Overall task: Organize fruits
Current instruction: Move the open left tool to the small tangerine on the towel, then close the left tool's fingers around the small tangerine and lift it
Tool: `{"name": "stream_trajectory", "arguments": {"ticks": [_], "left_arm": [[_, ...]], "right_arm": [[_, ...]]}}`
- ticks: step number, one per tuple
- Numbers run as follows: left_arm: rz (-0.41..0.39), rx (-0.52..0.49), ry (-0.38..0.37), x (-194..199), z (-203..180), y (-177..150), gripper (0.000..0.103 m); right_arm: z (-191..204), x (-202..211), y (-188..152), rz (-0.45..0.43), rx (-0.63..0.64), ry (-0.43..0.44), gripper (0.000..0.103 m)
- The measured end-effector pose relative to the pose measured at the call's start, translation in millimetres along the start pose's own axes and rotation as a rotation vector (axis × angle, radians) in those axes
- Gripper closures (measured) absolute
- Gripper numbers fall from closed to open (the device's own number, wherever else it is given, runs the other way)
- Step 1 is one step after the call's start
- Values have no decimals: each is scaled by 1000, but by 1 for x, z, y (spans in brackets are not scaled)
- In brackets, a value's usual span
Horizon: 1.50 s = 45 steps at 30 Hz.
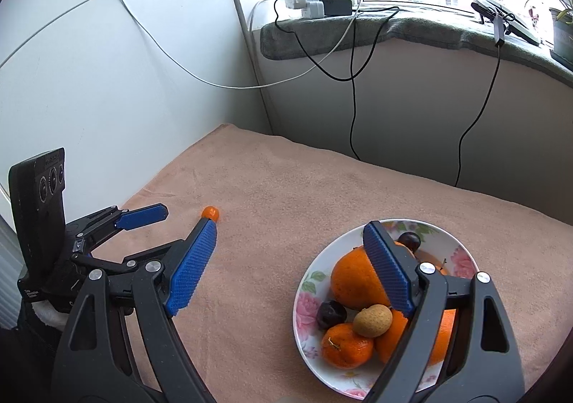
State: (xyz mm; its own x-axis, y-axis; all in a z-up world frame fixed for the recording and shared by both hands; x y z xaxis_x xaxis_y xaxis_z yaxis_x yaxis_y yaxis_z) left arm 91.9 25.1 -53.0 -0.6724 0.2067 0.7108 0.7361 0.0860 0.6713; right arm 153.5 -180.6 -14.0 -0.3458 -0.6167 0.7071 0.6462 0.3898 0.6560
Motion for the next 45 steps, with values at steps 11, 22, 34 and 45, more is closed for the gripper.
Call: {"name": "stream_trajectory", "arguments": {"ticks": [11,22,34,45], "left_arm": [[25,104,49,-10,65,-10,26],[24,187,-3,-19,98,-11,42],[80,128,-43,-45,82,1,61],[117,50,14,-62,68,9,69]], "right_arm": [[44,-51,-8,109,80,26,36],[63,-88,-23,192,82,55,49],[64,-85,-33,202,53,83,58],[61,-56,-42,145,42,50,58]]}}
Point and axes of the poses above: each gripper's, at about its wrist camera, not at the fingertips, and x roughly against the way its jaws point, z to its left, y to its top, the point moved 3 cm from there along -x, roughly the way its jaws point, and after that the axes turned 7 degrees about z, right-handed, at the moved point
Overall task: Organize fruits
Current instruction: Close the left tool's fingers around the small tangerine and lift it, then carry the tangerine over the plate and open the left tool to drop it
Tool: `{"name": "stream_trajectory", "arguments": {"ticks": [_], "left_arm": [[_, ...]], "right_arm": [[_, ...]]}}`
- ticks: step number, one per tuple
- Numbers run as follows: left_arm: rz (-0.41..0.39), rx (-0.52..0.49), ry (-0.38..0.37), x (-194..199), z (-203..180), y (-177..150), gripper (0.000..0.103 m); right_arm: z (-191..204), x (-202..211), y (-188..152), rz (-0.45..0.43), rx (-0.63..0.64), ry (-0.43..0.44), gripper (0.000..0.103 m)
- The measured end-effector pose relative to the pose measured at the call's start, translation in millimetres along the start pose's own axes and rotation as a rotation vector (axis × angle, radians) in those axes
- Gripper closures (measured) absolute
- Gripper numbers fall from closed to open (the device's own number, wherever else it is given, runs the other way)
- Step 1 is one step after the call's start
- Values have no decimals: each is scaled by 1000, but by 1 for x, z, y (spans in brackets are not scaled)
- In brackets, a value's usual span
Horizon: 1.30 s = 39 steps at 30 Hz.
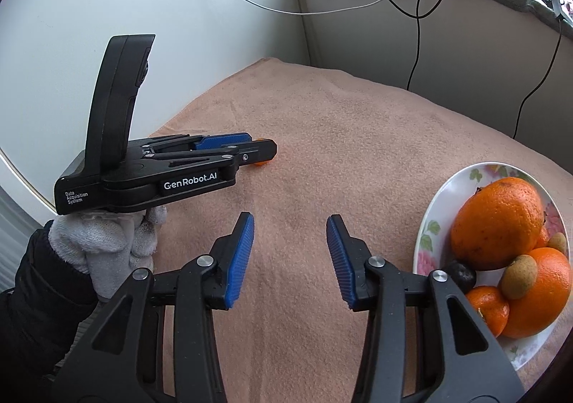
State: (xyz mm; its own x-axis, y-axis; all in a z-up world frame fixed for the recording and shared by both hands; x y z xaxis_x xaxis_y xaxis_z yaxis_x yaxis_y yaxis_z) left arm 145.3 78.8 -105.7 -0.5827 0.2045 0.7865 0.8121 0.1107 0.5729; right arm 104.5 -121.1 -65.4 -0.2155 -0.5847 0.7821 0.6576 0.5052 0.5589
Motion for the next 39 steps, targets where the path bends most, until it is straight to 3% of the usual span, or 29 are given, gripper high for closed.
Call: {"name": "stream_trajectory", "arguments": {"ticks": [13,26,39], "left_arm": [[3,-30,64,-6,0,-1,81],[-9,-24,50,0,4,-4,85],[-77,-60,-10,35,-31,-2,86]], "right_arm": [[-3,30,-18,-56,-18,-65,58],[-21,60,-37,-103,-79,-94,58],[-58,96,-61,-165,-163,-162,58]]}}
Point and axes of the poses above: each gripper's, at about its wrist camera, not at the fingertips, and x roughly against the way its jaws point, z to its left, y to its top, the point moved 3 cm from there along -x, roughly the way its jaws point, and after that the axes turned 7 degrees about z, right-handed, at the moved point
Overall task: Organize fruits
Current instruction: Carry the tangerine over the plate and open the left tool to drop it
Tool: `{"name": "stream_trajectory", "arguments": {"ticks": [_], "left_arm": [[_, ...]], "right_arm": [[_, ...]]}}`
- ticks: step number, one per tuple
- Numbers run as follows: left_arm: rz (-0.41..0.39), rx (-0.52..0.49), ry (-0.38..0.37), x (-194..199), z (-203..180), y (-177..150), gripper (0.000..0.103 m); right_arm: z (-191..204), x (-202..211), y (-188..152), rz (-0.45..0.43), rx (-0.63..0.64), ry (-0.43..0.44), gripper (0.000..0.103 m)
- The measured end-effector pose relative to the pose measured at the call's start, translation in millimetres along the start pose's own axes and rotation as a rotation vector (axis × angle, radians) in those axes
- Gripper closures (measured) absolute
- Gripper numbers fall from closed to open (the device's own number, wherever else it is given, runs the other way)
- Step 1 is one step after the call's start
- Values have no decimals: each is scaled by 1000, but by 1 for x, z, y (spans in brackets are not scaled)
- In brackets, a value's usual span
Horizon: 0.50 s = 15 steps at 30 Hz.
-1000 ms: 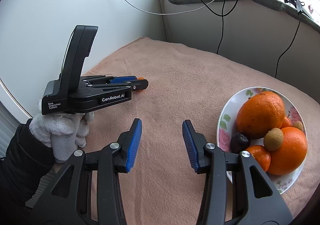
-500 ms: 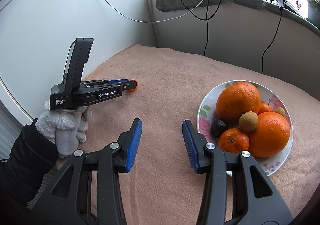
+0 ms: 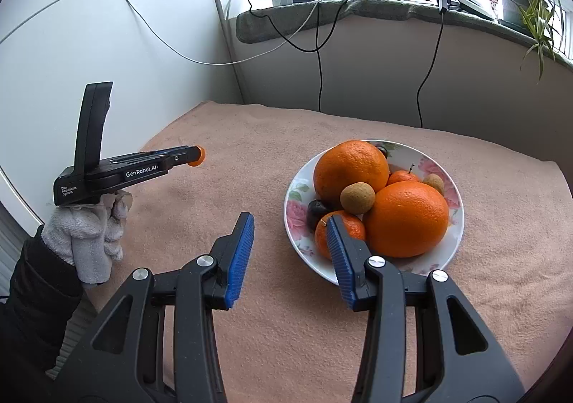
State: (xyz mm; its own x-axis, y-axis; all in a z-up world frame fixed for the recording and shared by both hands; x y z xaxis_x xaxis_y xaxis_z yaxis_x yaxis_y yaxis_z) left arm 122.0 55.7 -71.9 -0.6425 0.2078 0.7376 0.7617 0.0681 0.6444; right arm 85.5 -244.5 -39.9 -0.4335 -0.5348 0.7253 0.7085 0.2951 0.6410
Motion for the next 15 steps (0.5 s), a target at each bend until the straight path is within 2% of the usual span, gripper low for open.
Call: {"name": "stream_trajectory", "arguments": {"ticks": [6,15], "left_arm": [[-37,-46,-62,11,-40,10,86],[-49,-115,-155,8,-101,22,86]], "right_arm": [[-18,13,-12,-11,-41,-22,58],[-43,24,-27,-16,-83,-74,58]]}}
Point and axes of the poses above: each gripper's, at about its wrist camera, not at the fingertips, and x roughly against the way its jaws point, z to its left, y to its top, the point moved 3 cm from there along -x, roughly the way its jaws point, and after that the axes turned 7 degrees about z, right-handed, at the moved point
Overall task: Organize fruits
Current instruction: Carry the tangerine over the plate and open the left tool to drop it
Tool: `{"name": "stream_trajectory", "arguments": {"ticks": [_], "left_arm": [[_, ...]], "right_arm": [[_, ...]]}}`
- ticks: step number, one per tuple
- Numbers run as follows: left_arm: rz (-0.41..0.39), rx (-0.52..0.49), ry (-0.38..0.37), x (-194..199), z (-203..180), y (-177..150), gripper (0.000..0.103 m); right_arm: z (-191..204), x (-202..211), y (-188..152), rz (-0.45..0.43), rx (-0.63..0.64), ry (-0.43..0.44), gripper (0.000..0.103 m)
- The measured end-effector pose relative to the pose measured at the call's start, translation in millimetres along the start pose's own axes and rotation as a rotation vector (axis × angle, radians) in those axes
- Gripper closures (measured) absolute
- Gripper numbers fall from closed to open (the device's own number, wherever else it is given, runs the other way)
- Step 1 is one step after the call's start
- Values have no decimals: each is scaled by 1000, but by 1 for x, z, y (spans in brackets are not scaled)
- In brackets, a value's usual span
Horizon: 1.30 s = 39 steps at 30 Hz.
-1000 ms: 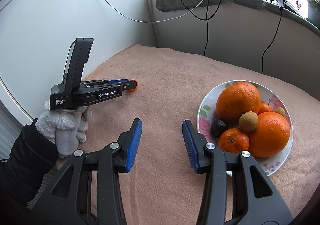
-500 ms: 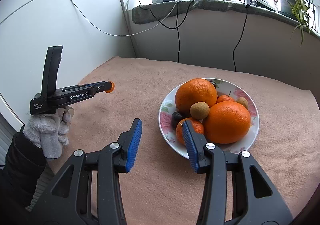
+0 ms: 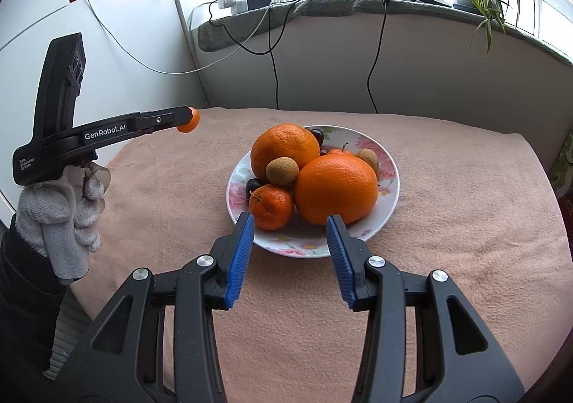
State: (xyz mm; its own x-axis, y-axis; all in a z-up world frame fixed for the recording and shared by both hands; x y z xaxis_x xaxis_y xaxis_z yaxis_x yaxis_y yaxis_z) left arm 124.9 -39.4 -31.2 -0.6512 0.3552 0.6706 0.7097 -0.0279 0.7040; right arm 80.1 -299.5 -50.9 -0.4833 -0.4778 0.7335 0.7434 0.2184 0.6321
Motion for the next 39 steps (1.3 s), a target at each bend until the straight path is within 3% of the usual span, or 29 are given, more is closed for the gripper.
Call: {"name": "stream_trajectory", "arguments": {"ticks": [17,19,39], "left_arm": [[60,-123,-88,-49,-85,19,86],[68,-134,-88,-54,-91,19,86],[90,-147,-61,-66,-101,21,85]], "right_arm": [[-46,6,-15,10,-94,-25,58],[-50,8,-16,6,-108,-23,50],[-66,5,-15,11,-148,-13,47]]}}
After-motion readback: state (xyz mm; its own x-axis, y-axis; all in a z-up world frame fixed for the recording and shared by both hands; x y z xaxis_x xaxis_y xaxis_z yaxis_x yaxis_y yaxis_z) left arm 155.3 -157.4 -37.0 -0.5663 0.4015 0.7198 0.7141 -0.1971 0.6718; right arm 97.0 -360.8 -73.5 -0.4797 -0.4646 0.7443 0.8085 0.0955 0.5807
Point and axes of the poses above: each gripper's, at about its wrist camera, not at the fingertips, and x roughly against the way its jaws point, z to its left, y to its top, the point moved 3 cm from there along -x, roughly the way its jaws point, and after that the axes turned 7 degrees about z, right-handed, at the moved point
